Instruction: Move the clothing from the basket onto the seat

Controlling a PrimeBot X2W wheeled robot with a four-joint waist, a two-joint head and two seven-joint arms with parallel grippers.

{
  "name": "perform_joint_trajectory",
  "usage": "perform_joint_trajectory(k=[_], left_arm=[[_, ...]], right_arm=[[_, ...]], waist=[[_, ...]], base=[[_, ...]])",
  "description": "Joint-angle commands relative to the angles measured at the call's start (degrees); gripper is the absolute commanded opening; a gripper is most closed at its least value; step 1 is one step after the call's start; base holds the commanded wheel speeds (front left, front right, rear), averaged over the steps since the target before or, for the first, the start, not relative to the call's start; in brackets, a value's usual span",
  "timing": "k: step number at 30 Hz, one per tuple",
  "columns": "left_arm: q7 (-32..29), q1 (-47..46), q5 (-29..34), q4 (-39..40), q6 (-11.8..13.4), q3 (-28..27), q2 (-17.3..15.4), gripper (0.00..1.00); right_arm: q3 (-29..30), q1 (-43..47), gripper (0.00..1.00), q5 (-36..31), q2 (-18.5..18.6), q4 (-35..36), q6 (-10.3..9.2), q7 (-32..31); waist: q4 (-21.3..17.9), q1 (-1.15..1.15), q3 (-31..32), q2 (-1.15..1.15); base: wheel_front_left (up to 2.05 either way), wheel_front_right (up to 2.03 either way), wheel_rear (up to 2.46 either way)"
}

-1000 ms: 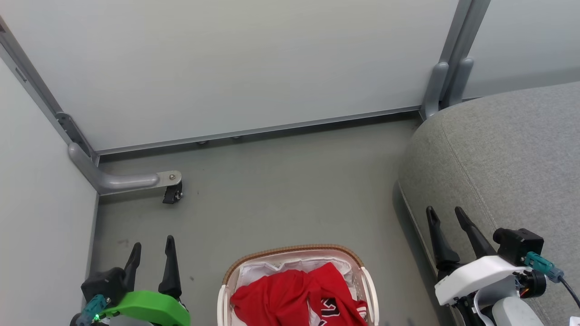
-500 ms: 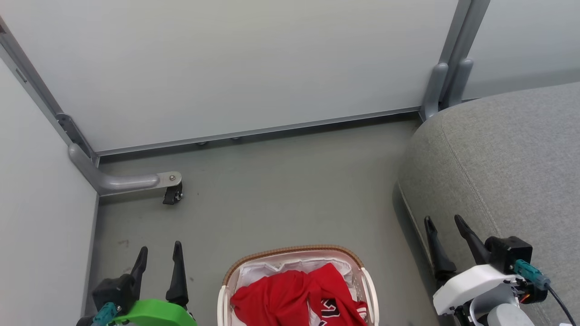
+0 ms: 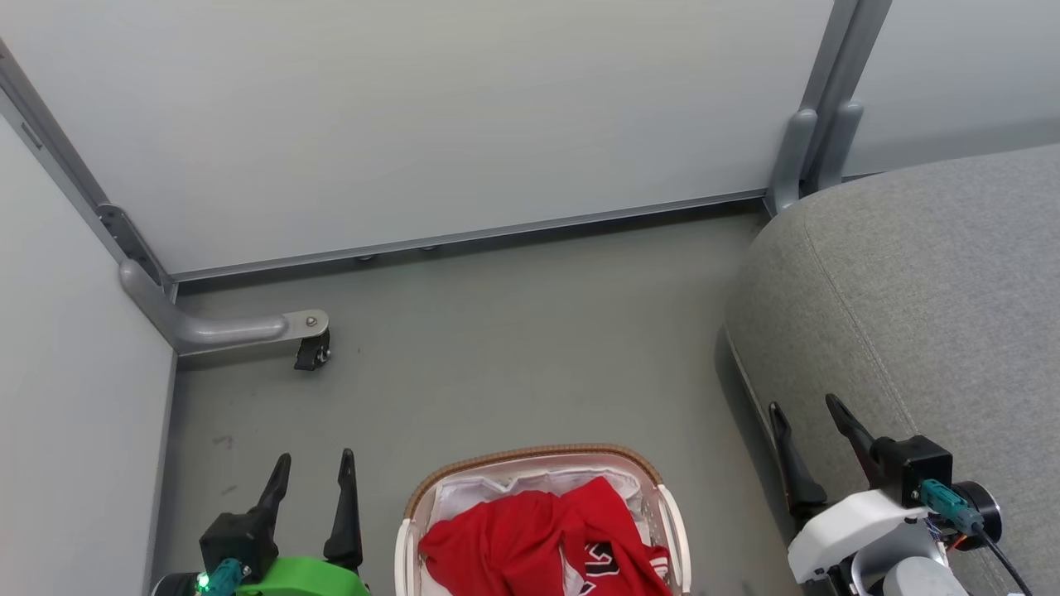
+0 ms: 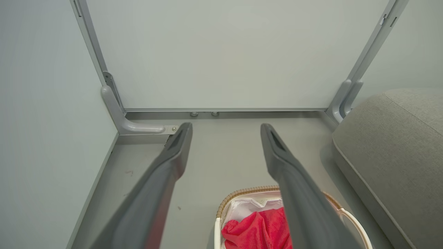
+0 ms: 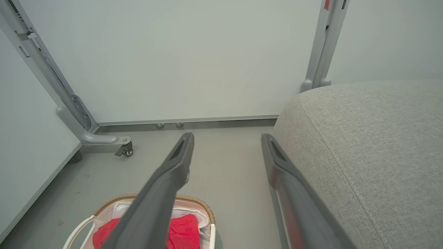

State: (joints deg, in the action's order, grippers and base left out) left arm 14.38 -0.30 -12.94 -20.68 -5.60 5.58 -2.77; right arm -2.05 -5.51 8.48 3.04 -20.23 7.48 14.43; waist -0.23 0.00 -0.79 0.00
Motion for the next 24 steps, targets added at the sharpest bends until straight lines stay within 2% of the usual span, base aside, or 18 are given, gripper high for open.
perform_joint_trajectory(k=[1,12,24], left_arm=[[0.5,0.3,1.1,-0.2,-0.3,0.5,-0.2,1.0],[0.8,-5.7,1.0,-3.7,-1.3,5.6,-0.2,1.0],[0.8,-15.0,2.5,-11.0,-1.8,7.4,-0.2,1.0]], right_arm=[[0.0,-0.7,1.0,-1.0,0.1,0.3,0.02,0.5],[-1.7,-4.9,1.0,-2.6,0.0,3.2,0.0,0.8],[-5.0,-11.0,1.0,-0.6,0.0,6.3,0.0,0.8]], waist=[[-0.2,0.0,-0.4,0.0],[-3.3,0.0,-9.2,0.0],[-8.9,0.0,-20.3,0.0]], base=[[0.0,0.0,0.0],[0.0,0.0,0.0],[0.0,0.0,0.0]])
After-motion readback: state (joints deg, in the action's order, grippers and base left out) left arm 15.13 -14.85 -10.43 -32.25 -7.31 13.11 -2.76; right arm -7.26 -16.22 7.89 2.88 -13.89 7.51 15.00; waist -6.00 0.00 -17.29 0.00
